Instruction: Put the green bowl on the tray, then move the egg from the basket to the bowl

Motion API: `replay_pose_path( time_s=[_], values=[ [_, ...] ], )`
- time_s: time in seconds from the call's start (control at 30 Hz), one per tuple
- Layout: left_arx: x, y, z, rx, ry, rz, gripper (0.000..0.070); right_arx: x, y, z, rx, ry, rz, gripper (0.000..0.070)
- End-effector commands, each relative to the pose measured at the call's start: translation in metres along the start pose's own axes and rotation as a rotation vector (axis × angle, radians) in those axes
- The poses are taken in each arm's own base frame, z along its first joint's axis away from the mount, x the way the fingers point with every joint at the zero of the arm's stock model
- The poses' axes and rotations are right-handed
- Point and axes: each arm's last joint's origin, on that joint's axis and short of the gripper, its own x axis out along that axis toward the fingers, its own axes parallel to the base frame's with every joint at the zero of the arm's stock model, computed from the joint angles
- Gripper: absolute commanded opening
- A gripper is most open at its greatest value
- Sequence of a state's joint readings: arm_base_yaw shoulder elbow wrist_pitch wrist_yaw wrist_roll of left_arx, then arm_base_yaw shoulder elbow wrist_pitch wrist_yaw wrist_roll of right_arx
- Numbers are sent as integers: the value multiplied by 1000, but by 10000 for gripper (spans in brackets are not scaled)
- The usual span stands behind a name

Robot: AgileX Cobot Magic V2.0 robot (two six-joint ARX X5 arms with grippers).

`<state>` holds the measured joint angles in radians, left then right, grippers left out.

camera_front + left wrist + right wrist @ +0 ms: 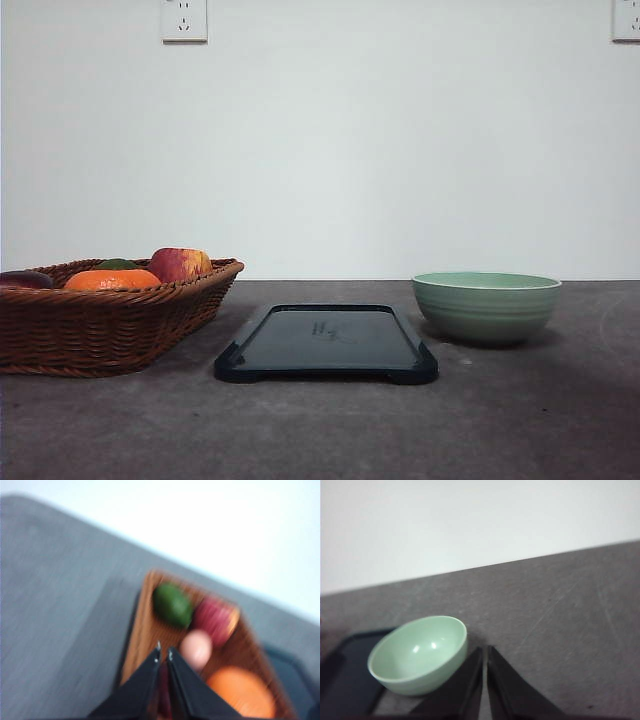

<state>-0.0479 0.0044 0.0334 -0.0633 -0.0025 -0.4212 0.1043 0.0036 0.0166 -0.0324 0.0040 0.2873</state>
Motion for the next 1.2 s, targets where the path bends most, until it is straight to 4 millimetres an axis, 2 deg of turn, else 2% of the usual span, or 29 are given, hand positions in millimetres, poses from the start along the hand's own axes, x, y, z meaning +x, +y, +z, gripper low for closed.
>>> replay_pose_path(
  time_s=[0.0,0.17,0.3,0.57,0.83,1.0,1.17],
  values=[
    [-1,-3,8,-29,-70,-30,11,0,1,2,97,-17,4,7],
    [-3,-9,21,-3,-202,-88,11,-2,4,14,90,-95,31,7],
    [-6,-13,29,-3,-206,-90,11,-6,10,33,93,-133,51,7],
    [-17,-32,72,53,-163,-65,11,-6,25,78,66,-73,79,7],
    [-11,-50,111,84,-48,-17,11,18,36,106,-12,80,125,7],
    [6,-58,127,138,61,3,10,40,40,111,-5,228,146,7],
    [28,-62,134,149,224,11,10,62,42,109,-5,363,193,7]
  ],
)
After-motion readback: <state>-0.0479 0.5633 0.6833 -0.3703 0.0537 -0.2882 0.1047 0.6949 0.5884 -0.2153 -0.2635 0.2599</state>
